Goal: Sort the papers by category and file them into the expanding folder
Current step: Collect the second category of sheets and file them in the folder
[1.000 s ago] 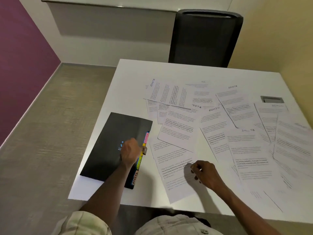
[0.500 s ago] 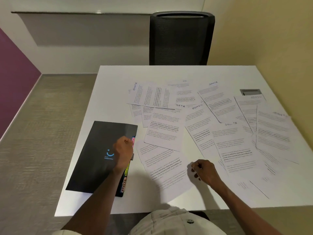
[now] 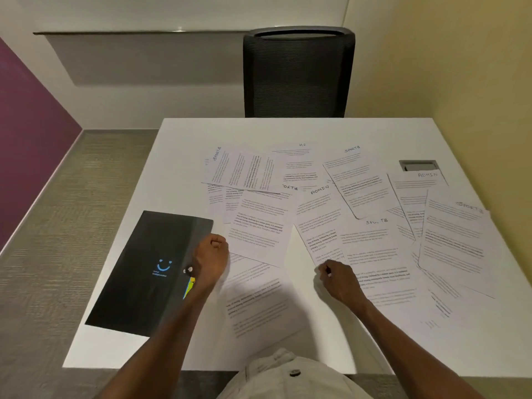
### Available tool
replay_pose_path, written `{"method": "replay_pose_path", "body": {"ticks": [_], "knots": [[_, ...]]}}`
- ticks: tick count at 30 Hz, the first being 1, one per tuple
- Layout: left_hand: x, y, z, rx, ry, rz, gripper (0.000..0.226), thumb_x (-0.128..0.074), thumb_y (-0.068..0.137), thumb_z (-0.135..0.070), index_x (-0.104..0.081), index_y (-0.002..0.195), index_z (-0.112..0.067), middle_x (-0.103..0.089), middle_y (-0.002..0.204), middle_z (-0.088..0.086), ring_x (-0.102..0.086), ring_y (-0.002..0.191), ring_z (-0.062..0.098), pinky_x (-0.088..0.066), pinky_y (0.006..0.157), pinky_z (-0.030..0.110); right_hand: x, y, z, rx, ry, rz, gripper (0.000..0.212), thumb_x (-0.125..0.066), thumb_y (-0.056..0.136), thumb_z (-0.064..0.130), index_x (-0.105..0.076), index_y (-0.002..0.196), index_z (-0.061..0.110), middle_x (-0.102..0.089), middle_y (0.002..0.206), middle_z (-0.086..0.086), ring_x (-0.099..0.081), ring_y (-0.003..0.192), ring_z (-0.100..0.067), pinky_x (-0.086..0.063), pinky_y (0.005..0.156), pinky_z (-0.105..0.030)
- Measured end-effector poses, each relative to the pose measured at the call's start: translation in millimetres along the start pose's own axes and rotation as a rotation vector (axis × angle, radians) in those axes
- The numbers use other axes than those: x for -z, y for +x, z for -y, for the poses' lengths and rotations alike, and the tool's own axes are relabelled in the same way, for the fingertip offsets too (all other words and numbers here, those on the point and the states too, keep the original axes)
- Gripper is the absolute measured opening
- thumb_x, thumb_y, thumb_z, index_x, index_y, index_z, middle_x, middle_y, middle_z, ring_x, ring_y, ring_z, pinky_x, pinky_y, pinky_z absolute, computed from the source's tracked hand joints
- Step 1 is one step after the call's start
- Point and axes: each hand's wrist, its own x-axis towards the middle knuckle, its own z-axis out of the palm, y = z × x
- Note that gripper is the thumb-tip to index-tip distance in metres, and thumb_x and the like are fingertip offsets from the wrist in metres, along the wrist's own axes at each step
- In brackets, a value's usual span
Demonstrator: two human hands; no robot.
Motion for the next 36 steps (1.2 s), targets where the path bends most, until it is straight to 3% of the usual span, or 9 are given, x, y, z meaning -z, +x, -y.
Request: {"method": "replay_pose_path", "body": {"ticks": [7, 10, 17, 24, 26, 29, 31, 33, 36], "knots": [[-38.8, -23.8, -4.7, -0.098, 0.047, 0.189, 0.027, -0.060, 0.090, -0.009, -0.061, 0.117, -0.014, -0.068, 0.113, 0.004, -0.063, 0.109, 0.026, -0.042, 0.085, 0.023, 14.4, 20.0, -32.7, 0.229, -0.500, 0.271, 0.048, -0.055, 0.092, 0.041, -0.046, 0.125, 0.008, -0.042, 0.143, -0.010, -0.046, 0.121, -0.032, -0.047, 0.093, -0.045], [-59.2, -35.3, -9.2, -0.136, 0.225, 0.380, 0.048, -0.055, 0.096, -0.015, -0.044, 0.142, -0.009, -0.052, 0.144, 0.006, -0.051, 0.130, 0.027, -0.037, 0.106, 0.031, 16.0, 25.5, -40.7, 0.259, -0.532, 0.320, 0.053, -0.054, 0.092, 0.044, -0.046, 0.127, 0.006, -0.035, 0.151, -0.014, -0.045, 0.126, -0.033, -0.045, 0.098, -0.046], [-110.1, -59.3, -5.3, -0.209, 0.713, 0.582, 0.074, -0.049, 0.091, -0.057, -0.029, 0.143, -0.008, -0.036, 0.146, 0.010, -0.032, 0.136, 0.032, -0.035, 0.107, 0.049, 19.8, 29.3, -56.1, 0.316, -0.471, 0.373, 0.058, -0.058, 0.093, 0.043, -0.046, 0.132, 0.002, -0.032, 0.153, -0.017, -0.044, 0.132, -0.032, -0.046, 0.102, -0.044], [-128.8, -57.4, 2.3, -0.275, 0.634, 0.621, 0.062, -0.046, 0.093, -0.054, -0.041, 0.138, -0.012, -0.050, 0.139, 0.009, -0.046, 0.128, 0.029, -0.041, 0.104, 0.044, 27.9, 34.6, -40.5, 0.297, -0.472, 0.336, 0.034, -0.057, 0.095, 0.035, -0.061, 0.111, 0.005, -0.065, 0.099, -0.005, -0.066, 0.089, -0.018, -0.052, 0.074, -0.026], [-123.6, -47.1, 1.7, -0.285, 0.523, 0.532, 0.052, -0.049, 0.093, -0.042, -0.046, 0.135, -0.012, -0.052, 0.139, 0.008, -0.049, 0.127, 0.027, -0.043, 0.104, 0.042, 26.7, 37.3, -28.4, 0.355, -0.503, 0.220, 0.028, -0.058, 0.093, 0.028, -0.060, 0.112, 0.007, -0.066, 0.101, -0.005, -0.065, 0.091, -0.019, -0.051, 0.075, -0.027], [-117.7, -38.2, 16.9, -0.291, 0.485, 0.335, 0.043, -0.061, 0.085, -0.025, -0.048, 0.121, -0.005, -0.055, 0.125, 0.016, -0.053, 0.117, 0.035, -0.051, 0.093, 0.046, 16.5, 45.4, -10.3, 0.525, -0.481, 0.188, 0.048, -0.059, 0.091, 0.022, -0.046, 0.134, 0.008, -0.051, 0.137, -0.008, -0.052, 0.122, -0.026, -0.048, 0.094, -0.035], [-114.0, -39.0, 35.0, -0.254, 0.510, 0.292, 0.074, -0.075, 0.081, -0.024, -0.037, 0.140, 0.000, -0.039, 0.147, 0.023, -0.038, 0.135, 0.044, -0.045, 0.104, 0.051, 6.4, 51.1, 4.0, 0.640, -0.530, 0.271, 0.070, -0.059, 0.092, 0.025, -0.025, 0.151, 0.011, -0.021, 0.160, -0.008, -0.030, 0.143, -0.029, -0.037, 0.111, -0.043], [-106.9, -39.3, 53.9, -0.190, 0.539, 0.326, 0.109, -0.085, 0.072, -0.032, -0.018, 0.151, 0.001, -0.018, 0.158, 0.023, -0.020, 0.145, 0.046, -0.039, 0.110, 0.055, -5.5, 57.7, 16.9, 0.714, -0.646, 0.328, 0.077, -0.055, 0.095, 0.032, -0.009, 0.155, 0.017, 0.000, 0.164, -0.004, -0.009, 0.150, -0.025, -0.022, 0.118, -0.046], [-94.1, -34.6, 71.8, -0.131, 0.605, 0.381, 0.125, -0.090, 0.062, -0.042, -0.013, 0.151, 0.000, -0.010, 0.159, 0.021, -0.019, 0.146, 0.041, -0.040, 0.109, 0.053, -18.2, 65.5, 24.3, 0.711, -0.808, 0.416, 0.072, -0.040, 0.100, 0.045, -0.002, 0.156, 0.018, 0.007, 0.164, -0.002, 0.005, 0.151, -0.021, -0.002, 0.121, -0.047]]}}
